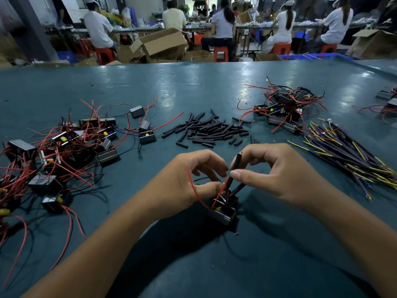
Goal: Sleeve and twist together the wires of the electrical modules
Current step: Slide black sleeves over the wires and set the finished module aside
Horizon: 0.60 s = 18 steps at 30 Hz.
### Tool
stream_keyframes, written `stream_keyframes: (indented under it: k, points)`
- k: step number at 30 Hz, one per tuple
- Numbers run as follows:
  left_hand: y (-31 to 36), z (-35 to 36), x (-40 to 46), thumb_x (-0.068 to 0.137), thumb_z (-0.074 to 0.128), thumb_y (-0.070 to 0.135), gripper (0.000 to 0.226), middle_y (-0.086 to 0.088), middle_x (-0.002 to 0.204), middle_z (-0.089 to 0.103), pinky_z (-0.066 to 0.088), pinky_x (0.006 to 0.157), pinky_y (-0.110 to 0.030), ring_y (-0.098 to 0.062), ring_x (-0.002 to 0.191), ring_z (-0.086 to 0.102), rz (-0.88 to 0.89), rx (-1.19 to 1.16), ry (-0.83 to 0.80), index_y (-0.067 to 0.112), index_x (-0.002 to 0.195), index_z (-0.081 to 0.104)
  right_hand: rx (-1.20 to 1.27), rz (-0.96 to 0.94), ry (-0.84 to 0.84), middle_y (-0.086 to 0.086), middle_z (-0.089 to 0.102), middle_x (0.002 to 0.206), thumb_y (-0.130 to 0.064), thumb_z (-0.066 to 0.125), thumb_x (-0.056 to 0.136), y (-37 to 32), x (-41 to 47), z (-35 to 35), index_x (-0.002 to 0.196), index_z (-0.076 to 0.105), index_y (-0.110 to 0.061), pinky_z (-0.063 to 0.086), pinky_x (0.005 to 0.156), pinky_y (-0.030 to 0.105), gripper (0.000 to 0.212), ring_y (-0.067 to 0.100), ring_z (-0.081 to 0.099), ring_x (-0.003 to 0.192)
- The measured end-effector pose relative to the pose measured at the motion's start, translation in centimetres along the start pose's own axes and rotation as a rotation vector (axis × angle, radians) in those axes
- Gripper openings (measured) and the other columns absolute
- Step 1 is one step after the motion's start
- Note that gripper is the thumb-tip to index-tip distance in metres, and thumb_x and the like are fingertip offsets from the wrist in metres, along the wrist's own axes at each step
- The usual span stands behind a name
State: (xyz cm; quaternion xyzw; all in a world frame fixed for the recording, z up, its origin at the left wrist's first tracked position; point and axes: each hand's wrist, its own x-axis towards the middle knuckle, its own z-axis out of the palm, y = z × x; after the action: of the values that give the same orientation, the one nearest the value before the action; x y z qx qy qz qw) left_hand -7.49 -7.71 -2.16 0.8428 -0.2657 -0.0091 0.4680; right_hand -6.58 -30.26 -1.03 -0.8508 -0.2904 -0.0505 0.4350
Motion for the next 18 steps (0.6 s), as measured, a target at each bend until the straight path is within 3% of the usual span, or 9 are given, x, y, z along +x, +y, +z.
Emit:
stream_keyframes:
  k: [3,8,12,15,18]
  points:
    - [0.1,-0.8,-0.1,0.087,0.073,0.015,0.024,0.017,0.099,0.07,0.044,0.09,-0.025,-0.006,0.099,0.065,0.022,0.069,0.009,0.03,0.104,0.069,-0.047,-0.001,-0.033,-0.013,0.071,0.092,-0.039,0.078,0.082,-0.2,-0.2,-0.1,0.088,0.073,-0.028,0.046,0.09,0.026,0.014,0.007,0.065,0.095]
    - [0.3,-0.1,0.0,0.092,0.071,0.021,0.004,0.008,0.089,0.072,0.048,0.071,-0.033,-0.01,0.081,0.062,0.057,-0.037,0.134,0.023,0.094,0.073,-0.096,-0.028,-0.072,-0.013,0.068,0.096,-0.039,0.075,0.081,-0.7,-0.4,-0.1,0.088,0.072,-0.026,0.047,0.091,0.034,0.015,0.009,0.064,0.099]
    - [0.6,0.9,0.0,0.081,0.079,0.033,0.013,0.018,0.078,0.067,0.038,0.069,-0.009,-0.001,0.072,0.055,0.154,-0.045,0.203,0.023,0.087,0.073,-0.172,-0.08,-0.093,-0.012,0.068,0.092,-0.035,0.078,0.08,-1.1,-0.4,0.2,0.082,0.068,-0.029,0.047,0.086,0.038,0.011,0.011,0.062,0.095]
    - [0.6,1.7,0.1,0.079,0.082,0.033,0.015,0.022,0.077,0.065,0.038,0.069,-0.006,0.0,0.069,0.053,0.196,-0.026,0.243,0.023,0.084,0.071,-0.192,-0.098,-0.087,-0.016,0.067,0.089,-0.029,0.079,0.08,-1.3,-0.4,0.4,0.079,0.062,-0.037,0.046,0.086,0.036,0.019,0.009,0.06,0.092]
    - [0.5,2.1,0.3,0.082,0.081,0.024,0.011,0.02,0.076,0.065,0.038,0.067,-0.006,0.001,0.069,0.053,0.197,-0.047,0.266,0.025,0.083,0.07,-0.233,-0.102,-0.104,-0.017,0.068,0.092,-0.033,0.079,0.08,-1.1,-0.4,0.0,0.081,0.066,-0.034,0.045,0.091,0.037,0.013,0.008,0.061,0.096]
